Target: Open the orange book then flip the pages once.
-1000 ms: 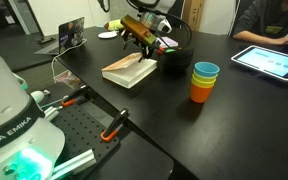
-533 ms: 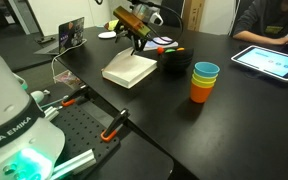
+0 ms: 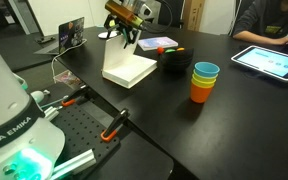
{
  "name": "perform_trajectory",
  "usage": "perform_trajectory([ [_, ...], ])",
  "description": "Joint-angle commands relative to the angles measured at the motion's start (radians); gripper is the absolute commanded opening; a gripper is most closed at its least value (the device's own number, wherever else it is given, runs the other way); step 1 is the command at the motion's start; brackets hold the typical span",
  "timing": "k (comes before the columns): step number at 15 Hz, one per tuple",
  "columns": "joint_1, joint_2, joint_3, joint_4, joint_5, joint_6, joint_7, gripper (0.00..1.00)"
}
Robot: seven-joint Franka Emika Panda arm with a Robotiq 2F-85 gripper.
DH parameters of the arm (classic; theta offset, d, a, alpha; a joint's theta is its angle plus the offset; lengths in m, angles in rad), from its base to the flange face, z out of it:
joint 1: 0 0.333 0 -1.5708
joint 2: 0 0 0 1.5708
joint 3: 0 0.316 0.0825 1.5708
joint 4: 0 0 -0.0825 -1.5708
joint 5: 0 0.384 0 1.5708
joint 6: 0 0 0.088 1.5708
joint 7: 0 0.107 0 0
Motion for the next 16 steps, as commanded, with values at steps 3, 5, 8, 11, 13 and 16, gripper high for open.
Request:
perform_trajectory([
  [3, 0.052, -0.023, 0.012, 0.055, -0.062, -0.016, 0.005, 1.0],
  [5, 0.064, -0.029, 0.021, 0.073, -0.054, -0.019, -0.005, 1.0],
  [8, 0.064, -0.022, 0.04, 0.098, 0.004, -0.048, -0.041, 1.0],
  [11, 0.062, -0.013, 0.058, 0.116, 0.121, -0.097, -0.112, 1.0],
  [13, 0.066, -0.007, 0.06, 0.124, 0.192, -0.145, -0.151, 1.0],
  [16, 0.072, 0.002, 0.035, 0.111, 0.196, -0.164, -0.151, 1.0],
])
